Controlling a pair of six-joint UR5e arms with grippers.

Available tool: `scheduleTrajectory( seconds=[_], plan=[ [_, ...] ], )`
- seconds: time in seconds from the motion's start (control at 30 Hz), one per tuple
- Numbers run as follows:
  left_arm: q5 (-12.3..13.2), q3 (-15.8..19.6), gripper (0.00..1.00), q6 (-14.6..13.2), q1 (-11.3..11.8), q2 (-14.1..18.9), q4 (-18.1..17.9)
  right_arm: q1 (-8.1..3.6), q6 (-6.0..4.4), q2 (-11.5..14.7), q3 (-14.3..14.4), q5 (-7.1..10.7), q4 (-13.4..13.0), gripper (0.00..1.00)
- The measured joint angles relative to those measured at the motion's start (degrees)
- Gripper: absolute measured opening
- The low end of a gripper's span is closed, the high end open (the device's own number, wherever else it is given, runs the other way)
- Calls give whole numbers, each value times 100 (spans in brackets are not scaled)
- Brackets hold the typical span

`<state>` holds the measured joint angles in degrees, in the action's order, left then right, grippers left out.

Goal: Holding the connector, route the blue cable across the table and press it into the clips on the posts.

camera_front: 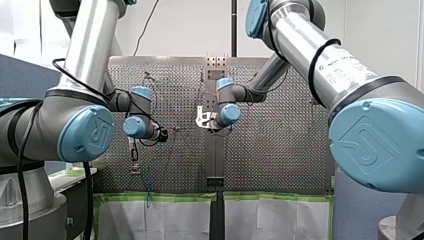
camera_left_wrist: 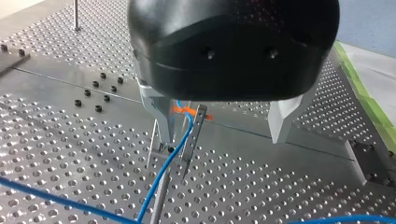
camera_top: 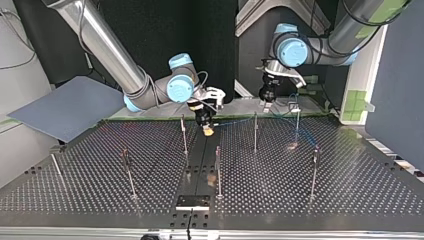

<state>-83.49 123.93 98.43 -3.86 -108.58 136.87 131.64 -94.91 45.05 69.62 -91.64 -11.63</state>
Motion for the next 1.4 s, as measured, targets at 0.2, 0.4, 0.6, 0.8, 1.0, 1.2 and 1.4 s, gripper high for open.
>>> scheduleTrajectory(
  seconds=[0.2, 0.4, 0.6, 0.8, 1.0, 1.2, 1.4],
  plan=[
    [-18, 151, 100, 55, -114, 268, -35, -9, 4, 0, -3, -4, -8, 0],
    [-109, 220, 100, 289, -382, 521, -206, -17, 17, 0, -4, -3, -9, 0],
    [-413, 122, 100, 620, -715, 534, -527, -33, 30, 5, -4, 4, 72, 0],
    [-760, -196, 100, 969, -1064, 514, -657, -38, 36, 22, -8, 1, 202, 0],
    [-1117, -494, 100, 1197, -1421, 300, -360, -46, 38, 103, -7, -16, 333, 0],
    [-1479, -623, 100, 1101, -1778, -48, -352, -81, 40, 189, -6, -19, 373, 0],
    [-1708, -808, 100, 1098, -1906, -386, -340, -95, 41, 201, -5, -22, 373, 0]
  ],
)
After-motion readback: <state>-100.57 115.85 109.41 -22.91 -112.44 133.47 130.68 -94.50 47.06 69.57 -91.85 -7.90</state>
